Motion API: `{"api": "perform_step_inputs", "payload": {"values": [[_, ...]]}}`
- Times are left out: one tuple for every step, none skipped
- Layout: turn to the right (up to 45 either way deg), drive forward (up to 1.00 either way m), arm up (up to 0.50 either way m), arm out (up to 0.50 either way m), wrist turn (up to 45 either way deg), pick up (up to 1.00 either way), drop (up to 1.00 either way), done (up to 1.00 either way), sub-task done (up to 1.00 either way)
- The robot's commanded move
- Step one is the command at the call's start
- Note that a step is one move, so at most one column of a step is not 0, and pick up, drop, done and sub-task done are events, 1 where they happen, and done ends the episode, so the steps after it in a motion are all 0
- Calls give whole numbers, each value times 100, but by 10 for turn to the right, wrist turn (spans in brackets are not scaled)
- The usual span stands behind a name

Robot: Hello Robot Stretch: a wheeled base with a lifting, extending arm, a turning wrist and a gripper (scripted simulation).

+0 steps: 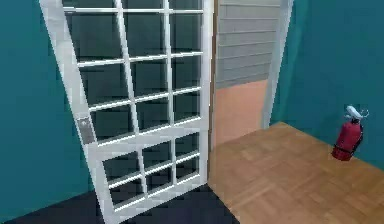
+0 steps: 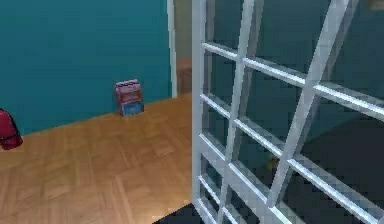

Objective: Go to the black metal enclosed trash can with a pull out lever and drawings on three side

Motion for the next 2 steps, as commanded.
{"api": "perform_step_inputs", "payload": {"values": [[450,0,0,0,0,0,0,0,0],[180,0,0,0,0,0,0,0,0]]}}
